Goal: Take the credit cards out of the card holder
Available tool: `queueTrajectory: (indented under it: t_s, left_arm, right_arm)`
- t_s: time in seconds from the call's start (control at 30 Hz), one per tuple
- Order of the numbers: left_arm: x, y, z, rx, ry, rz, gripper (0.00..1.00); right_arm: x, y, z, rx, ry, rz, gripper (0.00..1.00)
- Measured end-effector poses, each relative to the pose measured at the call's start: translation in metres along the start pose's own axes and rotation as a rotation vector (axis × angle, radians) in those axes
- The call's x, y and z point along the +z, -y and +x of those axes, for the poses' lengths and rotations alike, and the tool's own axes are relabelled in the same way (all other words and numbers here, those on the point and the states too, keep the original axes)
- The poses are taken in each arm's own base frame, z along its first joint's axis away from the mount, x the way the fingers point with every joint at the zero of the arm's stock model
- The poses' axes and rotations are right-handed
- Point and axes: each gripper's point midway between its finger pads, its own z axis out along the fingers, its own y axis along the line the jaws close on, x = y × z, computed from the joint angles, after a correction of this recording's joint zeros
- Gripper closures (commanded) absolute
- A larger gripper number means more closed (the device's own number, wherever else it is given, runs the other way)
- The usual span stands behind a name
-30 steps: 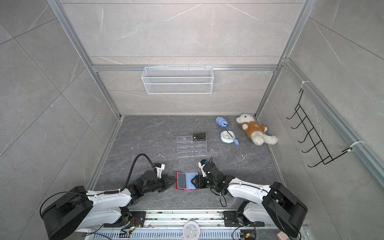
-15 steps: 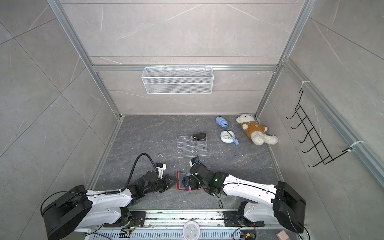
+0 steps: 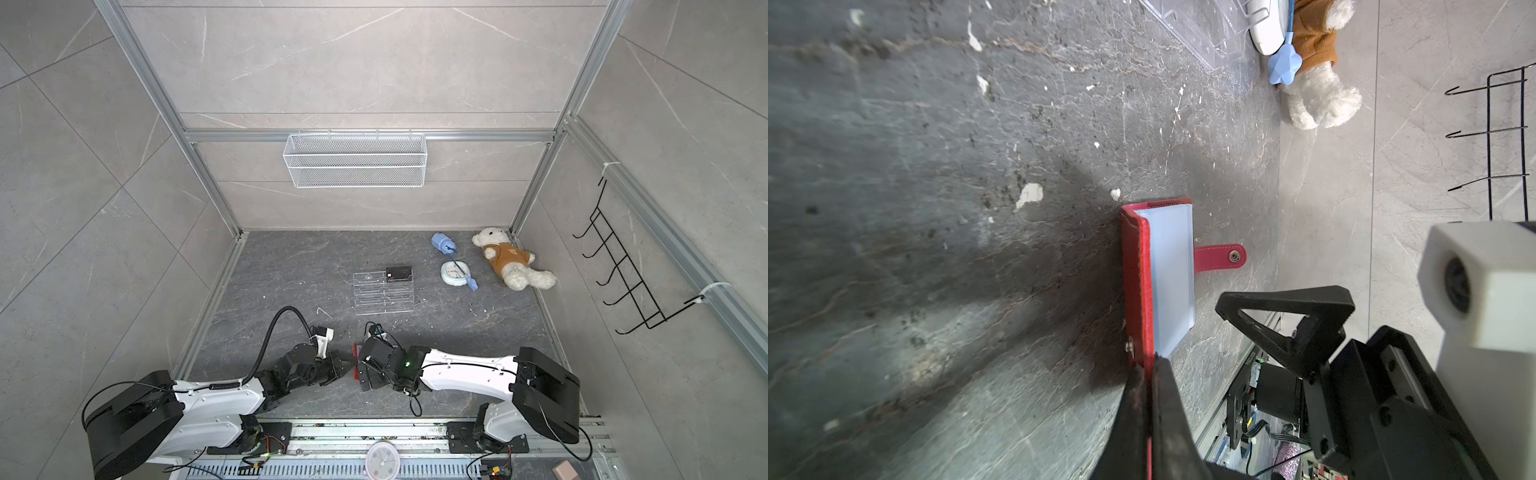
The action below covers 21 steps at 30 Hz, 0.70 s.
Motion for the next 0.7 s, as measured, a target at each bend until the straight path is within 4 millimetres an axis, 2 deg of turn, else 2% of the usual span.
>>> queueTrajectory:
  t_s: [0.47,0.7]
  left_arm:
    - [0.0,0.001,0.0,0.007,0.003,0.0,1.0]
    - [0.0,0.0,0.0,0.011,0.003,-0.001,1.0]
  right_arm:
    - [0.004,-0.004,-0.002,0.004,-0.001,-0.002,0.0]
    - [0.013,-0.002,0.002,0.007,-0.021,0.018,0.0]
